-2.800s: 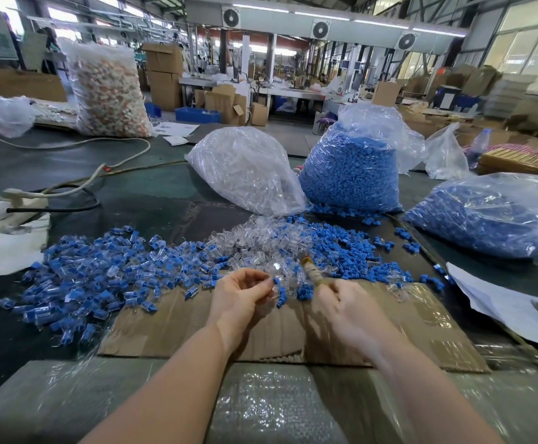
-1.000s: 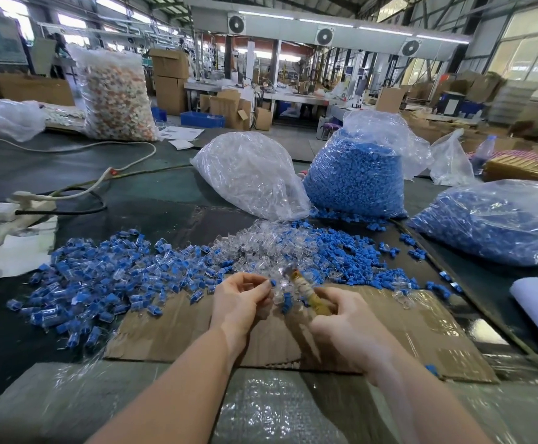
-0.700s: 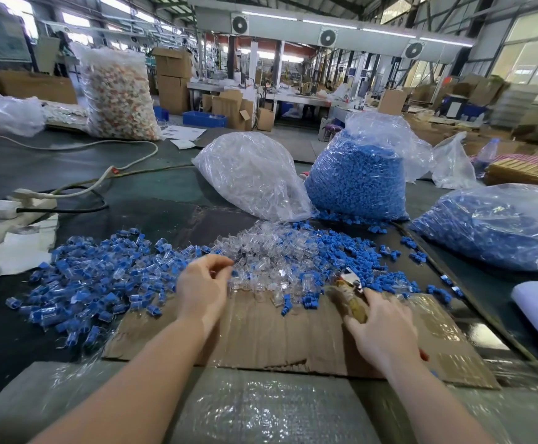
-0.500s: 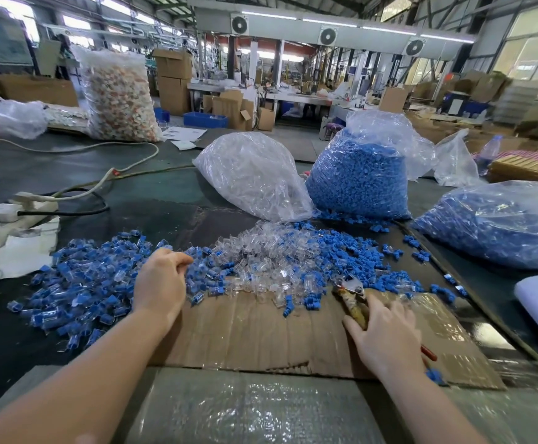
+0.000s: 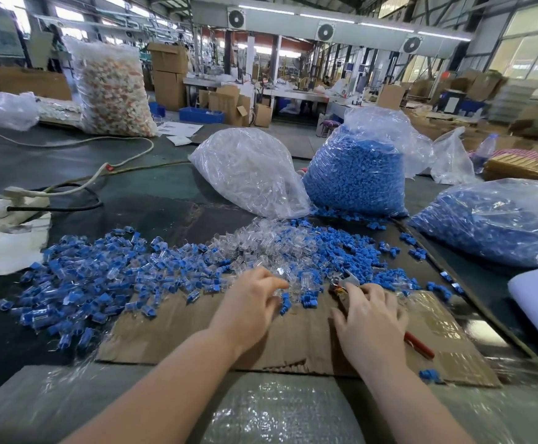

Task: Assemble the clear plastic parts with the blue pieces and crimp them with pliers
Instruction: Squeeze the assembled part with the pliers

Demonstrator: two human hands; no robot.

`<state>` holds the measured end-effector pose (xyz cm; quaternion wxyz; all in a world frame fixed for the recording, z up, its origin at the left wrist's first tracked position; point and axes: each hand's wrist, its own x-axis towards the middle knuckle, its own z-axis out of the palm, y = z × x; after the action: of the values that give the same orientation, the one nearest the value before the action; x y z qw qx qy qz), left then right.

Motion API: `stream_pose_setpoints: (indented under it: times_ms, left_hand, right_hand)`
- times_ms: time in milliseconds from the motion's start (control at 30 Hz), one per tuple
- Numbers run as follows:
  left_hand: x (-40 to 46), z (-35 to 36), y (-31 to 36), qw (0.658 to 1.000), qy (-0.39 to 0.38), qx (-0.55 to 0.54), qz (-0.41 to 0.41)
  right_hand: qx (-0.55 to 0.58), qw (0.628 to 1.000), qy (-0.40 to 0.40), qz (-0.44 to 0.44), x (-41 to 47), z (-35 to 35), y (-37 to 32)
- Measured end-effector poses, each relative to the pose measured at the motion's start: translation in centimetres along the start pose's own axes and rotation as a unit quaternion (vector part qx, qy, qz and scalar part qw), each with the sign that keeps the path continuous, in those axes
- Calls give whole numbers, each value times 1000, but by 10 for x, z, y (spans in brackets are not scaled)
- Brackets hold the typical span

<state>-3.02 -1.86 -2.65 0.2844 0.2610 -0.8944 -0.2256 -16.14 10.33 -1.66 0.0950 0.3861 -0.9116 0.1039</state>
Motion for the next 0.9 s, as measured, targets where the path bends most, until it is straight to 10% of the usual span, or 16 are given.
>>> stream_pose_setpoints:
  times_ms: [900]
  left_hand:
    - [-7, 15, -5, 992, 56, -79, -78]
  right_hand:
    - [82, 990, -2, -111, 7, 12, -31]
